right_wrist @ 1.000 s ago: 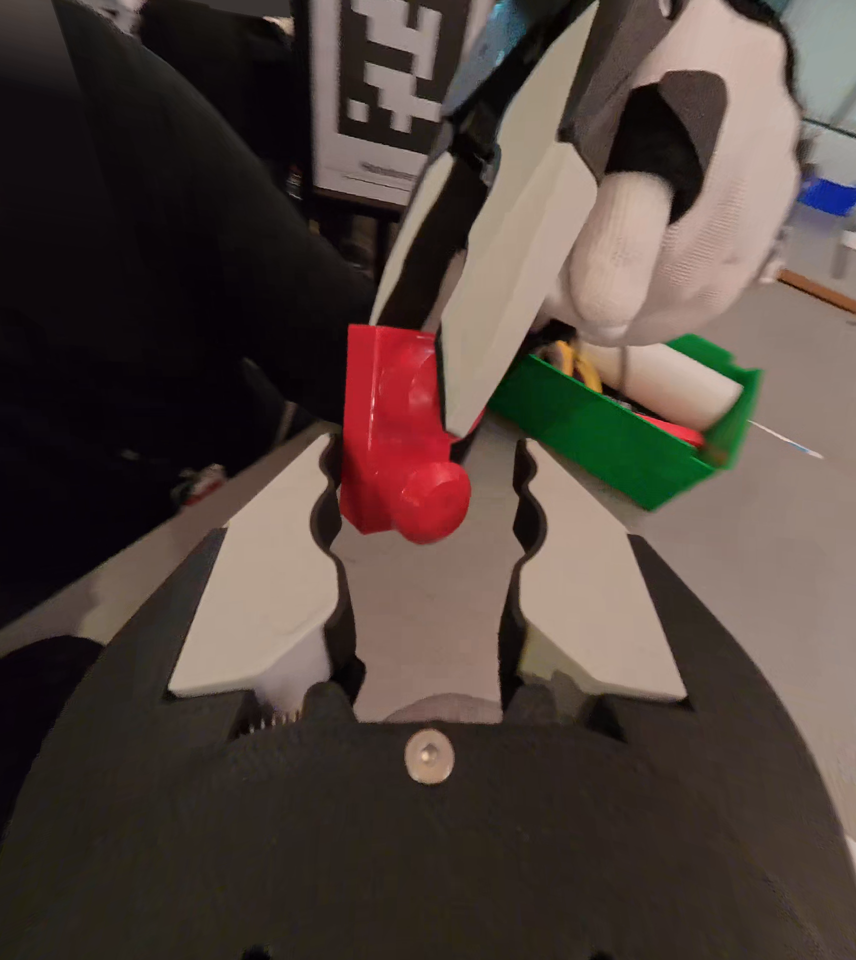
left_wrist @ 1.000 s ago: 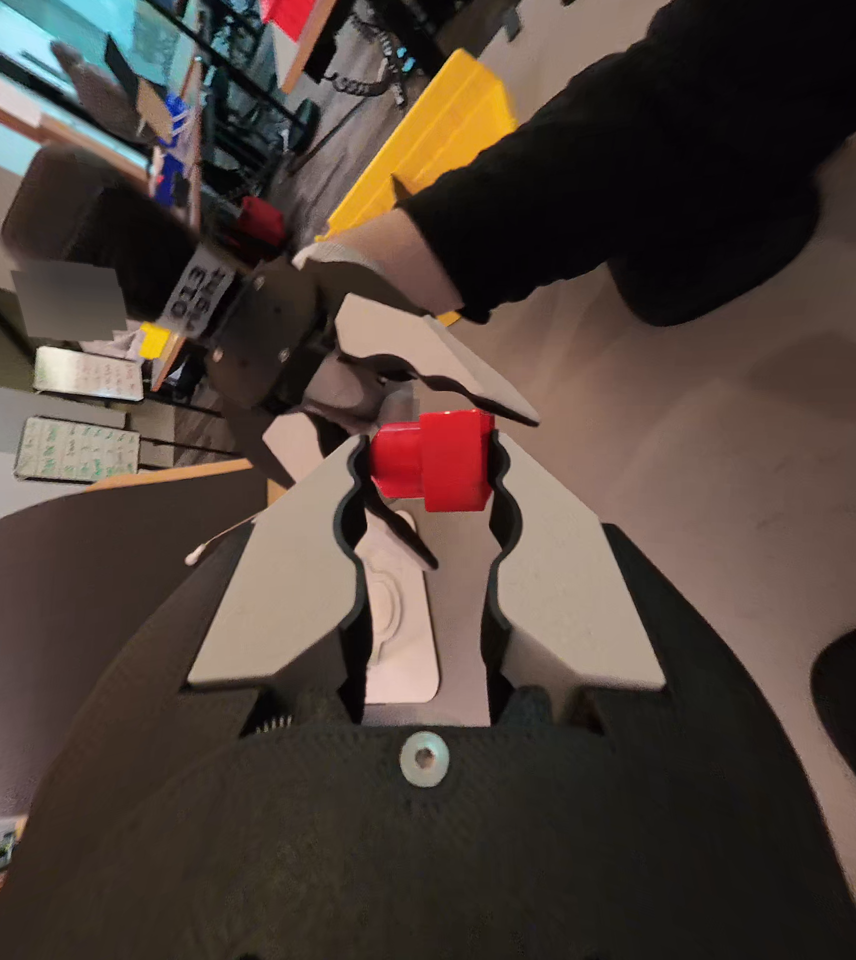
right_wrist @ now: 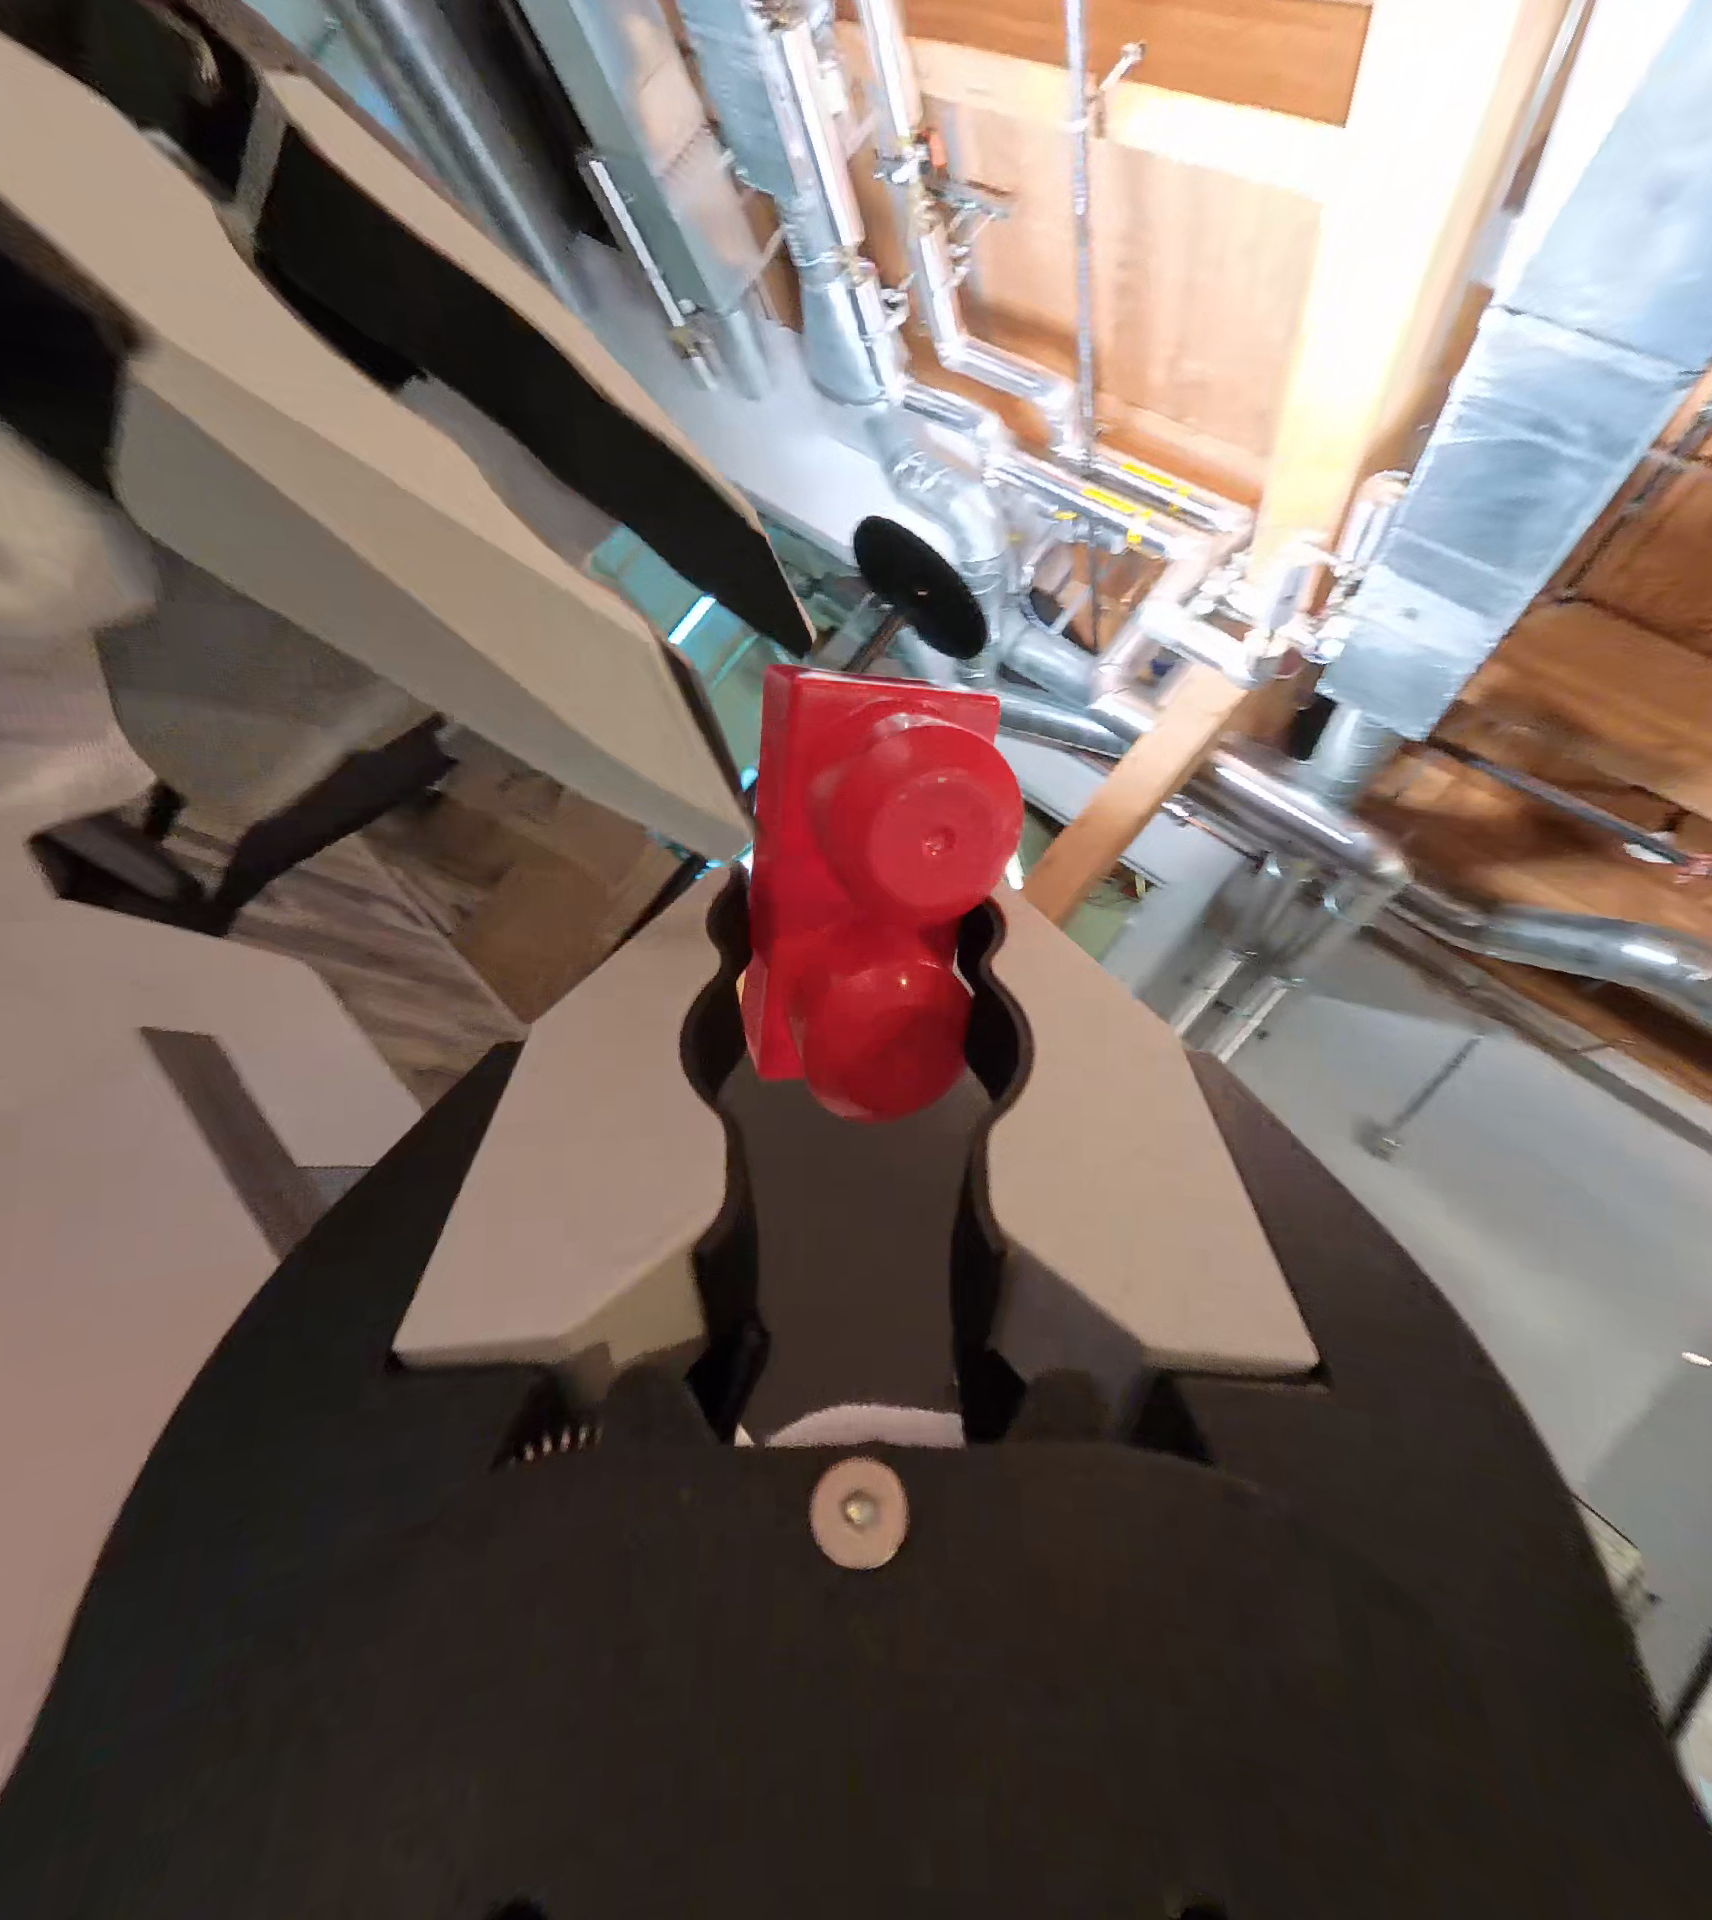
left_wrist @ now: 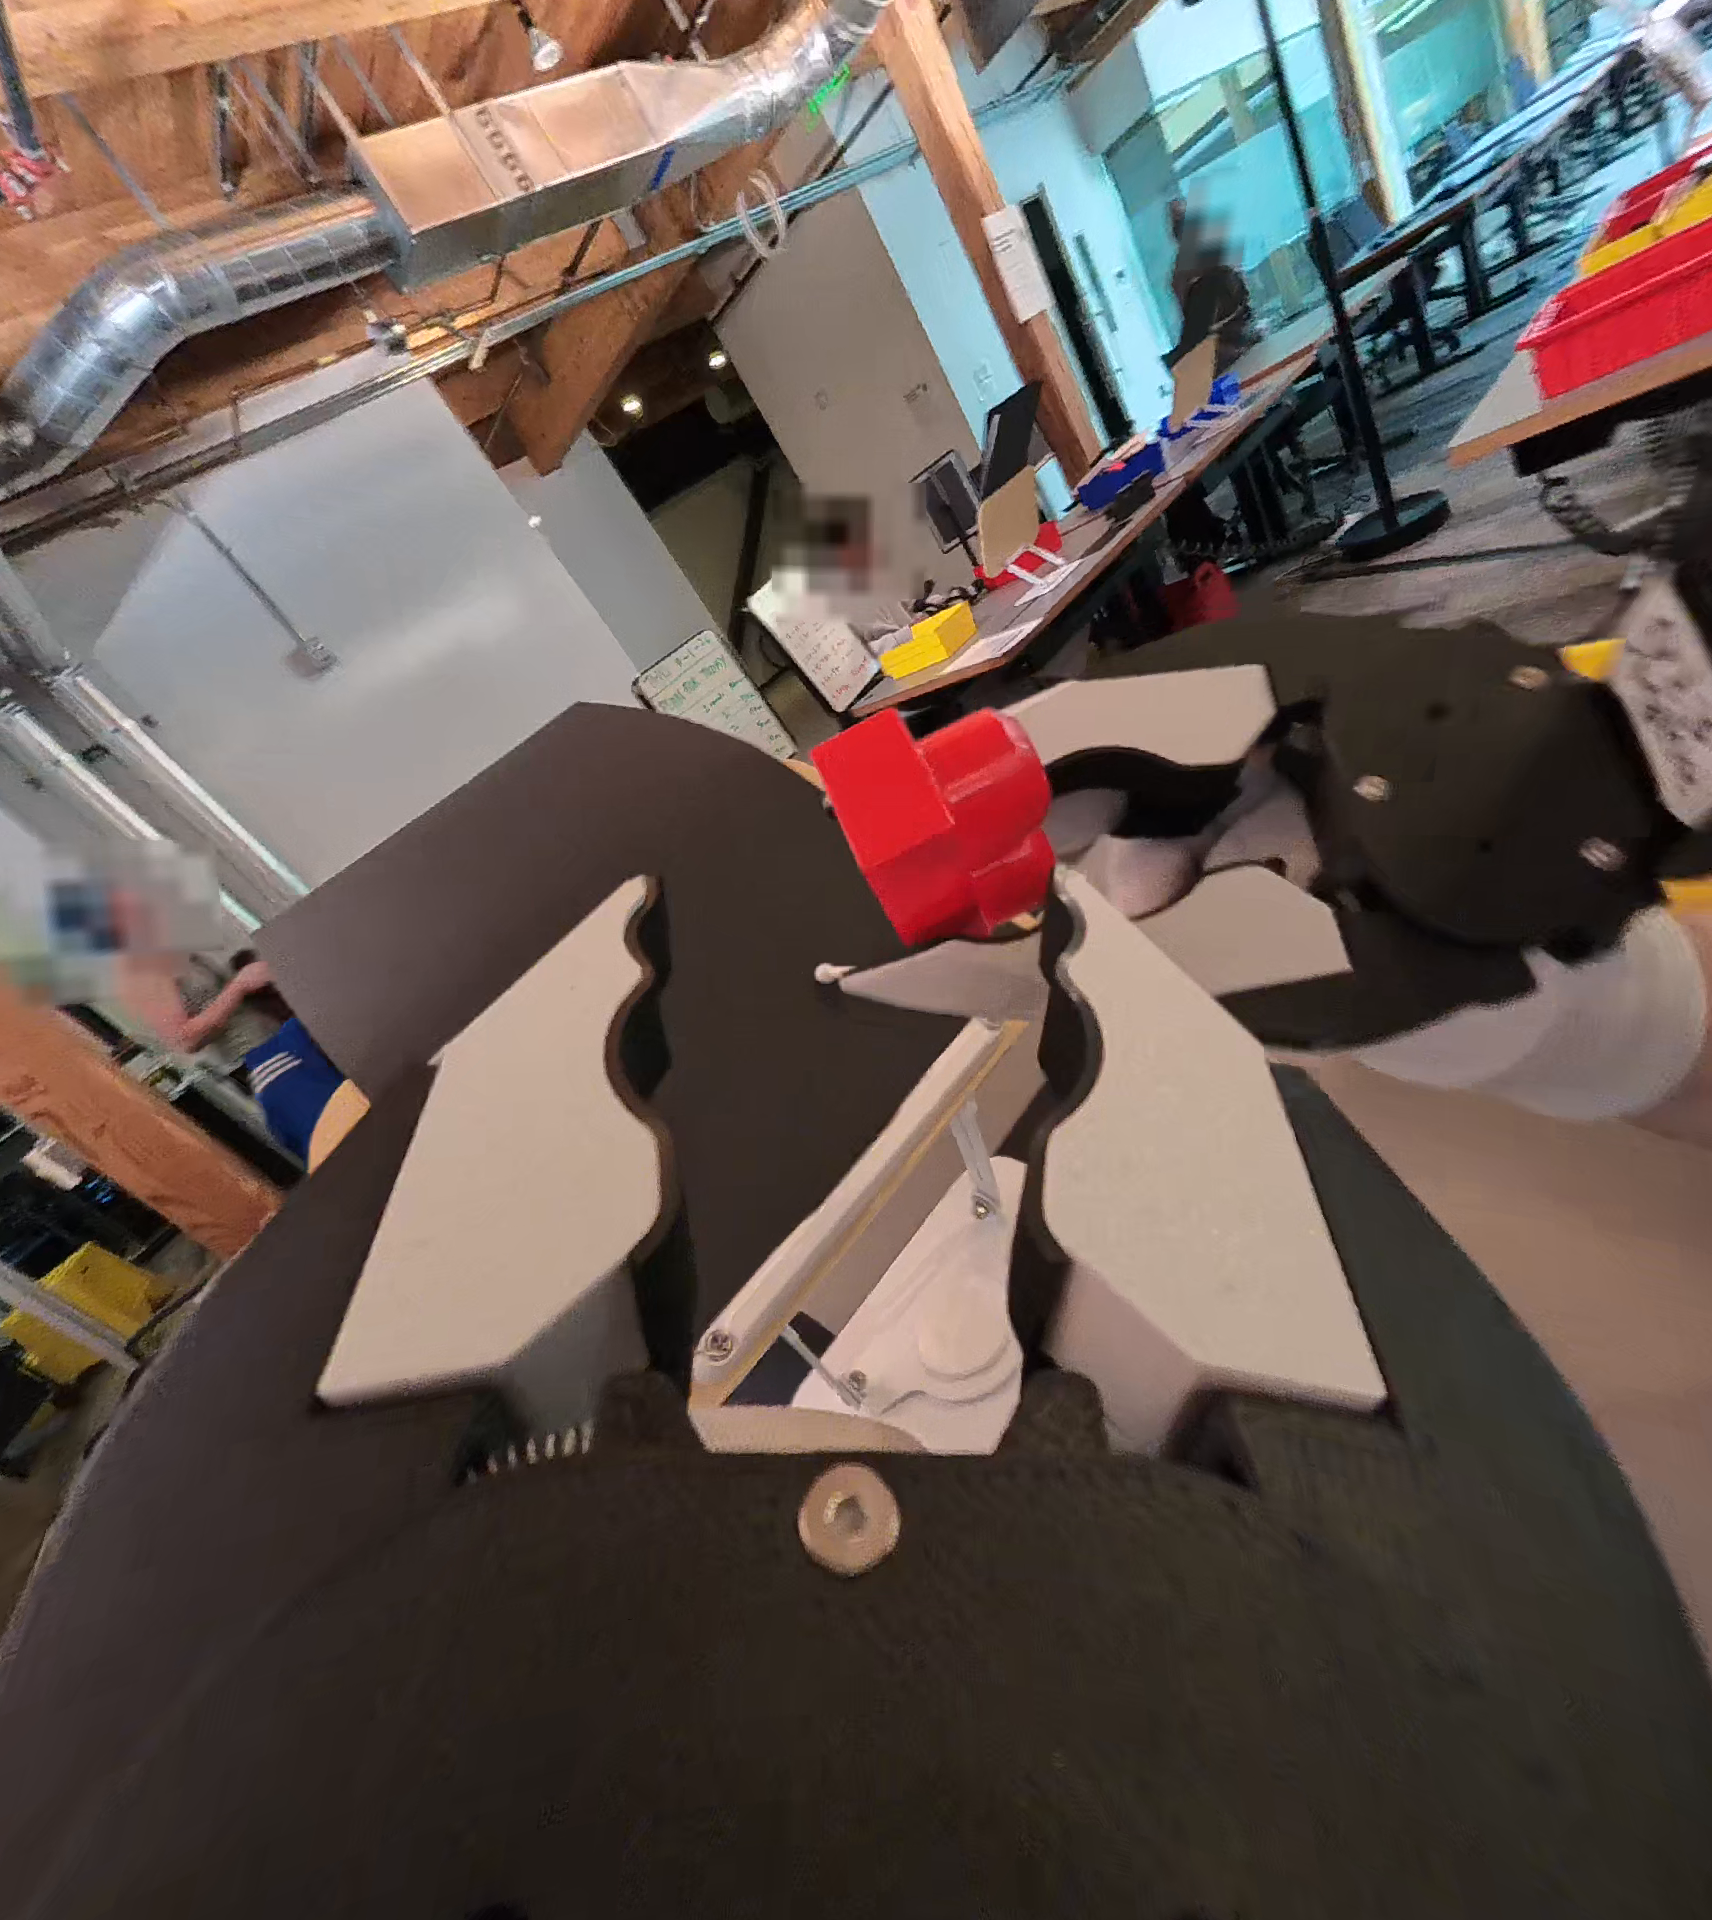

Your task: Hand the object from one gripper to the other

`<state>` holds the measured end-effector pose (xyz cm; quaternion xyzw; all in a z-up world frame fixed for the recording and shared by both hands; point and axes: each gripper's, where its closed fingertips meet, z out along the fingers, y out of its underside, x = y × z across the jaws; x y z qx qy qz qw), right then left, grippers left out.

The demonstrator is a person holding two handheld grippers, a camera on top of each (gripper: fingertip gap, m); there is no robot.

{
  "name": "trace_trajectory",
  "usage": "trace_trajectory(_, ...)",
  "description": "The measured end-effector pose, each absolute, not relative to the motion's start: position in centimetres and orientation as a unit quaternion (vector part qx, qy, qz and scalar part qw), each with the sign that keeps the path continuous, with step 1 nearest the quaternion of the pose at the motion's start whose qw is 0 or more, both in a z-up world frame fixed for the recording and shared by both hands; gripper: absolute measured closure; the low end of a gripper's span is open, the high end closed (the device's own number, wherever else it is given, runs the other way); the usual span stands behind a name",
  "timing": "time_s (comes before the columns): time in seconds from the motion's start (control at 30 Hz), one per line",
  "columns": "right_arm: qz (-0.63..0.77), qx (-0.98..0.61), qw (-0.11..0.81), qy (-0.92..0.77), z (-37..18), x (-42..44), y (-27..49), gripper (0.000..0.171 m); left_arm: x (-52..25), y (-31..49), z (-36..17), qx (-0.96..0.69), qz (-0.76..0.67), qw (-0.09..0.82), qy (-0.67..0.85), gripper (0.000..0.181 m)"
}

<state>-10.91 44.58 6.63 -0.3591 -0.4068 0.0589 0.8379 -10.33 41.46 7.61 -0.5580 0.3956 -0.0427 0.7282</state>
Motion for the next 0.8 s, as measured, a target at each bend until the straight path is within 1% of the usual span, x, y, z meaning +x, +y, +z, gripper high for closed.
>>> trace_trajectory(0.13, 0.036, -0.359, 0.85, -0.384, 6.6, -11.2, 44.4, 0.133, -9.3, 42.5, 7.2, -0.556, -0.051, 0.739, 0.377, 0.115)
trace_trajectory(0.2, 0.033, -0.359, 0.853, -0.377, 6.6, -11.2, 44.4, 0.133, -8.7, 42.6, 7.0, -0.554, -0.065, 0.739, 0.378, 0.122)
trace_trajectory(0.4, 0.008, -0.356, 0.859, -0.369, 6.7, -11.1, 44.3, 0.134, -7.7, 42.4, 7.2, -0.539, -0.091, 0.75, 0.372, 0.125)
trace_trajectory(0.47, 0.008, -0.358, 0.859, -0.366, 6.7, -11.1, 44.3, 0.134, -7.6, 42.4, 7.1, -0.539, -0.099, 0.749, 0.372, 0.136)
trace_trajectory(0.8, 0.018, -0.356, 0.852, -0.384, 6.8, -11.3, 44.2, 0.132, -7.5, 42.2, 7.3, -0.529, -0.115, 0.757, 0.366, 0.139)
